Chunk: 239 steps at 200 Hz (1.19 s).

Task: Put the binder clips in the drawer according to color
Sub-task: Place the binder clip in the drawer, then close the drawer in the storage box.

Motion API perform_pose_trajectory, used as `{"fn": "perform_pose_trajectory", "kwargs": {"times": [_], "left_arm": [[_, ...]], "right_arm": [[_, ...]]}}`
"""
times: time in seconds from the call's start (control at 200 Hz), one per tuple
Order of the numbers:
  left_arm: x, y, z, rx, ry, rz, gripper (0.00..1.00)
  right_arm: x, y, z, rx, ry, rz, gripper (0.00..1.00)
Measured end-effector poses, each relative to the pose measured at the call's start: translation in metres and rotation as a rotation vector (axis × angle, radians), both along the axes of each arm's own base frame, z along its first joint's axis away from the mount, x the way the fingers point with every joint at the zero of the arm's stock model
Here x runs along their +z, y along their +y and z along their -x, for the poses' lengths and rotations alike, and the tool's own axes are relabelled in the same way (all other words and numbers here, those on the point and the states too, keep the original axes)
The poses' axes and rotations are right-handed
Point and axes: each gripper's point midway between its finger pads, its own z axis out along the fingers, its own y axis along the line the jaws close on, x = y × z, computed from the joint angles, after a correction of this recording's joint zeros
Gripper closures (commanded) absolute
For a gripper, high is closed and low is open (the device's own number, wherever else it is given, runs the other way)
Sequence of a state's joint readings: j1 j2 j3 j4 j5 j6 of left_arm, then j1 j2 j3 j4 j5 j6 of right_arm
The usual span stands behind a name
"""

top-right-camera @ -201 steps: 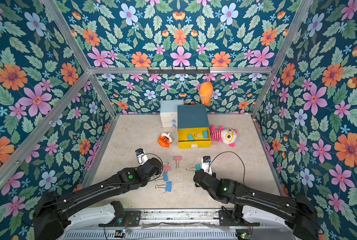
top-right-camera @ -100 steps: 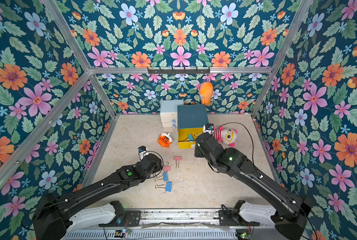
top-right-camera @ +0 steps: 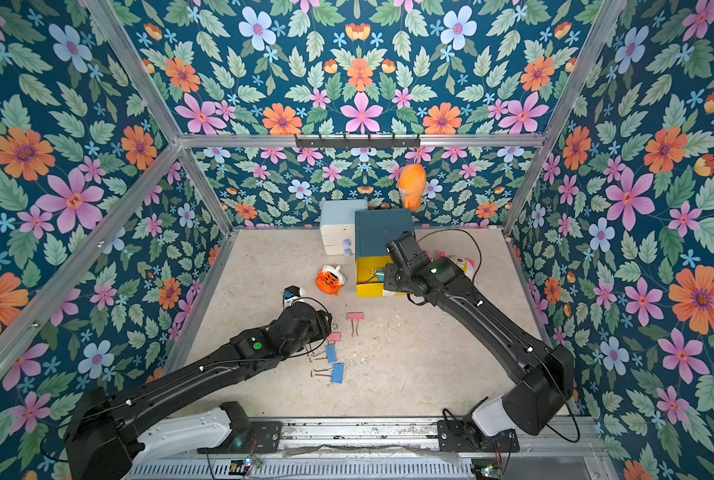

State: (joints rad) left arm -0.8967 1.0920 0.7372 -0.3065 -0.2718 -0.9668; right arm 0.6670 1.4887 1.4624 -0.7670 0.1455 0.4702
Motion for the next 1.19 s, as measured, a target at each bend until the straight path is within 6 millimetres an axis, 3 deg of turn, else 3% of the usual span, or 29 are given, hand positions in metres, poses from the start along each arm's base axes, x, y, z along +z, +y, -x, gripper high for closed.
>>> {"fn": "perform_pose_trajectory", "kwargs": {"times": [0.125, 0.265, 0.375, 0.57, 0.625, 0.7, 0.87, 1.02, 1.195], "left_arm": [[0.002, -0.001, 0.001, -0.010, 0.000, 0.008, 0.37], [0.002, -0.002, 0.002, -0.014, 0.001, 0.012, 0.37], [0.003, -0.003, 0.002, -0.017, 0.000, 0.017, 0.37], [0.005, -0.002, 0.003, -0.019, -0.009, 0.025, 0.36], [0.003, -0.002, 0.003, -0.019, -0.007, 0.022, 0.36], [-0.002, 0.000, 0.006, -0.024, 0.002, 0.019, 0.36], [-0.010, 0.002, 0.010, -0.030, 0.013, 0.014, 0.36], [-0.011, 0.002, 0.009, -0.032, 0.016, 0.013, 0.36], [-0.016, 0.002, 0.010, -0.032, 0.020, 0.008, 0.35]], "right_arm": [[-0.008, 0.001, -0.009, -0.009, 0.010, 0.000, 0.80], [-0.010, 0.005, -0.014, -0.009, 0.003, -0.007, 0.48], [-0.004, 0.003, -0.012, 0.001, -0.024, -0.012, 0.36], [0.029, -0.004, 0.016, 0.017, -0.144, -0.046, 0.40], [0.030, -0.005, 0.025, 0.026, -0.163, -0.049, 0.43], [0.017, -0.006, 0.039, 0.034, -0.153, -0.045, 0.47], [-0.039, -0.004, 0.061, 0.037, -0.043, -0.064, 0.48], [-0.046, 0.007, 0.054, 0.031, -0.032, -0.120, 0.49], [-0.042, 0.014, 0.025, 0.000, -0.046, -0.174, 0.50]]}}
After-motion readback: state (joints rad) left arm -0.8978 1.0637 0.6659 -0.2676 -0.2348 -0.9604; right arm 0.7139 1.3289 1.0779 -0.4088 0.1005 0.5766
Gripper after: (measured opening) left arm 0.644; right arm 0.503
